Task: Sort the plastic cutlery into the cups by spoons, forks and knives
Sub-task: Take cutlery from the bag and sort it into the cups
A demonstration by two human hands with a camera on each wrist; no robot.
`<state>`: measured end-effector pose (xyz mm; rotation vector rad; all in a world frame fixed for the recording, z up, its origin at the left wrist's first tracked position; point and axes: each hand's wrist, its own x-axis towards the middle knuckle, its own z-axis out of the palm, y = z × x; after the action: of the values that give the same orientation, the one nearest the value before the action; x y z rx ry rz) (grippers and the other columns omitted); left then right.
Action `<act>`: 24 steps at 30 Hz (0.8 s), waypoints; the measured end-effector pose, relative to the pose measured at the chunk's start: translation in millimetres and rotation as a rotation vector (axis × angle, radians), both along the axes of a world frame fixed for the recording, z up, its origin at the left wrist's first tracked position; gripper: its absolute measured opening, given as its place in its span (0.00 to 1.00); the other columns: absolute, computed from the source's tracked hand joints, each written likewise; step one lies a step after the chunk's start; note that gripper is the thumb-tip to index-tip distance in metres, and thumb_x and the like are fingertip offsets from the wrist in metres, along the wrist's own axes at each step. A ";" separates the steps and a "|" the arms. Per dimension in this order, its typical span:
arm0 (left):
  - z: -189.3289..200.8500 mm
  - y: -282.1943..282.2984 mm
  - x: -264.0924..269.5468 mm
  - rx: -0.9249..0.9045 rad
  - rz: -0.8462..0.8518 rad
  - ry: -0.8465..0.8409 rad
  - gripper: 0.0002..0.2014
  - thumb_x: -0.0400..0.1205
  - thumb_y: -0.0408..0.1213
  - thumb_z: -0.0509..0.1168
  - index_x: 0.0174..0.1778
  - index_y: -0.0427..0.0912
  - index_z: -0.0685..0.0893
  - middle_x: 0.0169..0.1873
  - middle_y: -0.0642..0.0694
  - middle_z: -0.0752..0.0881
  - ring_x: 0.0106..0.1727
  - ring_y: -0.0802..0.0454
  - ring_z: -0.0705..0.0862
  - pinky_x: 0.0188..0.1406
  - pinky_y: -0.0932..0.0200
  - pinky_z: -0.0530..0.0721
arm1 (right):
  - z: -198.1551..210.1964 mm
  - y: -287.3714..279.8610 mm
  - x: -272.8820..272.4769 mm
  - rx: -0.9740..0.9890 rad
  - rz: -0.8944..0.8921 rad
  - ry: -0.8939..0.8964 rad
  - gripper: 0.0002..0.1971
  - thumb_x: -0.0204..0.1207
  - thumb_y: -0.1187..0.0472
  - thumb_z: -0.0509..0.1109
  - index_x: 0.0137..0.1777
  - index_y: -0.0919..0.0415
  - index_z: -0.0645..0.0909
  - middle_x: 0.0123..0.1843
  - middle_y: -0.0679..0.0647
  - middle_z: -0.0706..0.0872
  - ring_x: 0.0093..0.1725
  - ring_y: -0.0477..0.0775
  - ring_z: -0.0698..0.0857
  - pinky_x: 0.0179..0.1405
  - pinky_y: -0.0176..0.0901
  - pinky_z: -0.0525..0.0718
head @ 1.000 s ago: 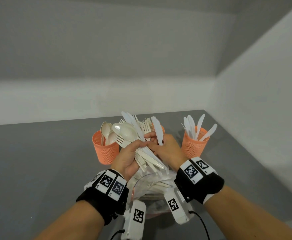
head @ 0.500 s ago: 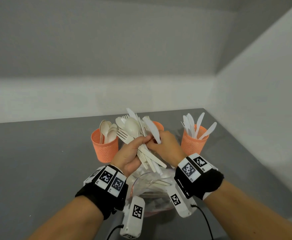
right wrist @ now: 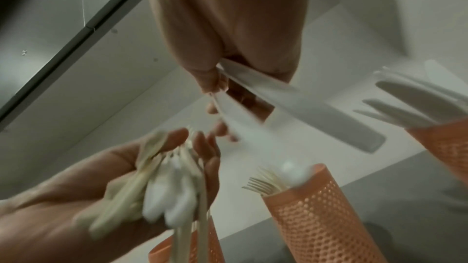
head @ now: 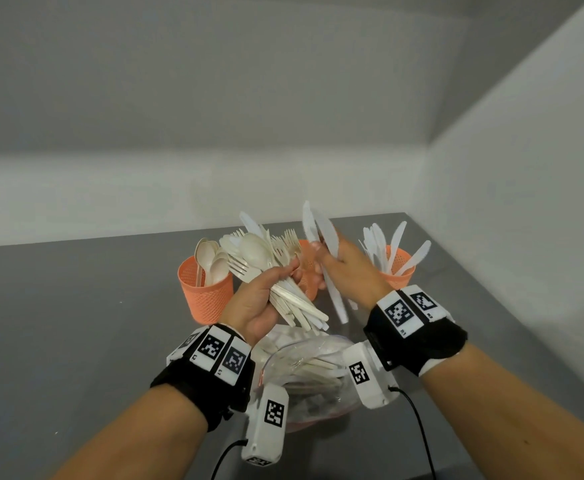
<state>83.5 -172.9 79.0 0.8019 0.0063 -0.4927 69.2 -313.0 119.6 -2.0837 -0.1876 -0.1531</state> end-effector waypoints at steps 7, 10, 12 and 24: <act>-0.8 0.4 1.9 -0.105 0.018 0.020 0.22 0.73 0.31 0.64 0.64 0.31 0.79 0.62 0.33 0.81 0.67 0.37 0.78 0.74 0.39 0.69 | -2.1 -0.5 -16.3 -0.132 0.178 0.095 0.04 0.77 0.64 0.68 0.42 0.61 0.83 0.29 0.43 0.80 0.24 0.31 0.79 0.27 0.21 0.73; -1.7 0.8 2.8 -0.129 -0.017 0.009 0.15 0.71 0.28 0.61 0.53 0.33 0.80 0.49 0.36 0.80 0.53 0.43 0.79 0.60 0.47 0.78 | -8.0 -1.5 -13.7 -0.106 0.138 0.102 0.02 0.73 0.64 0.72 0.42 0.57 0.83 0.30 0.43 0.81 0.28 0.35 0.80 0.35 0.24 0.75; -2.0 0.7 2.0 -0.125 -0.037 -0.006 0.11 0.69 0.27 0.59 0.47 0.35 0.78 0.41 0.39 0.77 0.46 0.46 0.78 0.48 0.51 0.84 | -9.2 -2.6 -12.3 -0.111 0.139 0.109 0.05 0.71 0.64 0.74 0.44 0.56 0.82 0.31 0.42 0.80 0.32 0.40 0.79 0.41 0.32 0.78; -8.7 7.2 5.2 0.048 -0.037 -0.095 0.12 0.71 0.29 0.66 0.49 0.32 0.85 0.44 0.37 0.87 0.47 0.44 0.88 0.57 0.45 0.82 | -14.1 -8.7 -0.8 -0.174 0.221 0.217 0.07 0.77 0.62 0.68 0.50 0.66 0.82 0.45 0.55 0.86 0.49 0.54 0.86 0.56 0.43 0.80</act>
<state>88.7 -165.7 70.2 0.8731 -0.0848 -0.4908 68.5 -321.7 105.5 -2.2163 -0.3060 0.2293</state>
